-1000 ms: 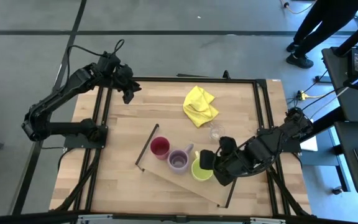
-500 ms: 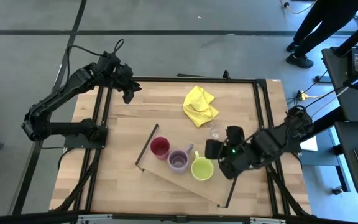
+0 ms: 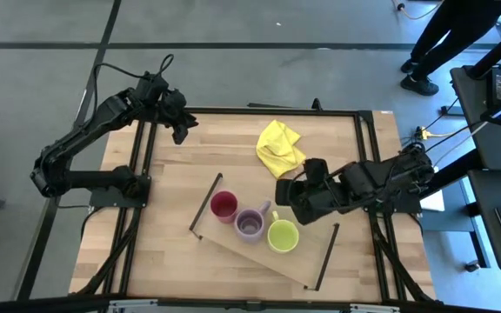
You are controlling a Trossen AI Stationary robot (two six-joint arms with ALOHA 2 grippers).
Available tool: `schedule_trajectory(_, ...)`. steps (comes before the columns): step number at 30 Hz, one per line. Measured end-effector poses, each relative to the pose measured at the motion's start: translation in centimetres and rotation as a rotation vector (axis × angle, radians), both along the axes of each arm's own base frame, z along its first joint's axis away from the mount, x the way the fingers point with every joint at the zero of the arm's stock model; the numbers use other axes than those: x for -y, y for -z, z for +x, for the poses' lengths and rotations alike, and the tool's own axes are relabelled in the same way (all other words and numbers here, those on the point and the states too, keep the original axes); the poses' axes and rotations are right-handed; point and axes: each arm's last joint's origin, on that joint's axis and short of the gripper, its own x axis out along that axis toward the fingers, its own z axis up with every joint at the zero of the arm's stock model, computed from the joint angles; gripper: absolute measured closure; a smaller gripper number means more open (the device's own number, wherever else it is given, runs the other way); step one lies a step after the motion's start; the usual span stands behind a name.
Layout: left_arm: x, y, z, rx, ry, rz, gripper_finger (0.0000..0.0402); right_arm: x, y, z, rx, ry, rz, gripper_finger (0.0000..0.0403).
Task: Stack small to large cups/mugs on shelf
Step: Put the yellow mug on the shelf
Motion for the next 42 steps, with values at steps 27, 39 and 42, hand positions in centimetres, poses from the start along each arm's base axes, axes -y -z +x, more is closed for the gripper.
schedule_trajectory(27,-0.2,-0.8,0.6,0.164,-0.003,-0.099,0.0308,2.9,1.2,3.6,-0.073,-0.303,0.124,0.04)
schedule_trajectory(39,-0.3,-1.4,0.9,0.242,-0.003,-0.135,0.0308,3.8,1.5,2.9,-0.189,-0.377,0.104,0.04)
schedule_trajectory(42,-0.3,-1.4,0.9,0.243,-0.005,-0.137,0.0308,3.8,1.5,2.8,-0.197,-0.4,0.126,0.0395)
